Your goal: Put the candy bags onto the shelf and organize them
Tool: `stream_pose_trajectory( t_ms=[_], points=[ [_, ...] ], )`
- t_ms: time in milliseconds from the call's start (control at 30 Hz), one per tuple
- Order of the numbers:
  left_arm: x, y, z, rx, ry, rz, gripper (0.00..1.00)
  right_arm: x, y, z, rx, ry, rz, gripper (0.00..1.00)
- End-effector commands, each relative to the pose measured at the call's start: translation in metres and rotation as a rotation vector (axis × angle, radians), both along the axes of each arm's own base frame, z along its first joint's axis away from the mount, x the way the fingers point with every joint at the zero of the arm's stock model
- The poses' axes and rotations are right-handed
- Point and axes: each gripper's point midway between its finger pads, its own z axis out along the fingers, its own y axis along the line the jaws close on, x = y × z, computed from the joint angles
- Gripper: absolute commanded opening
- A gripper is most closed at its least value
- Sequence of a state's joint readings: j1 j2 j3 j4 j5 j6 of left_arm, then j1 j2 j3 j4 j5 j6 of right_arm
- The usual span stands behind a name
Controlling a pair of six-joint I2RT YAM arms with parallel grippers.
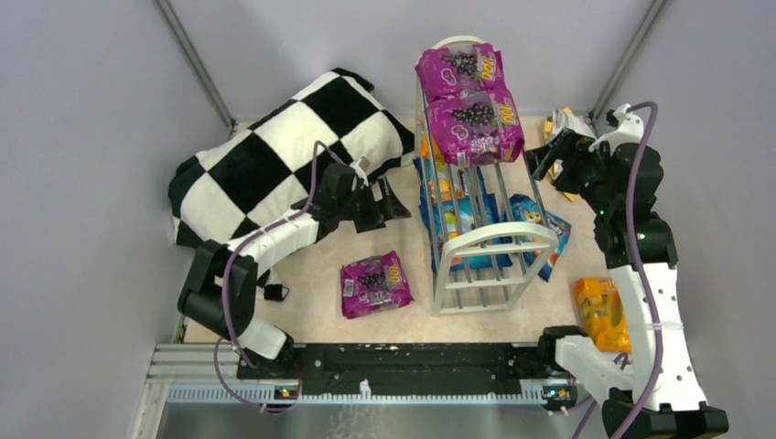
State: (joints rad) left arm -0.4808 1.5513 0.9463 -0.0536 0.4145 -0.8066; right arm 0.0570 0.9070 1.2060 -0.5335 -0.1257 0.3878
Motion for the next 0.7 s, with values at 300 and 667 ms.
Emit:
stream_pose_trajectory(
  t_ms=[300, 667],
  points=[
    [-0.111, 0.099, -0.019, 0.236, 0.061, 0.102, 0.98, 0.002, 0.002, 0.012, -0.007, -0.046, 0.009, 0.92],
    [-0.167, 0.109, -0.062, 0.089, 0.212, 0.199, 0.98, 0.003, 0.008, 0.012, 0.011, -0.042, 0.04, 0.92]
  ],
)
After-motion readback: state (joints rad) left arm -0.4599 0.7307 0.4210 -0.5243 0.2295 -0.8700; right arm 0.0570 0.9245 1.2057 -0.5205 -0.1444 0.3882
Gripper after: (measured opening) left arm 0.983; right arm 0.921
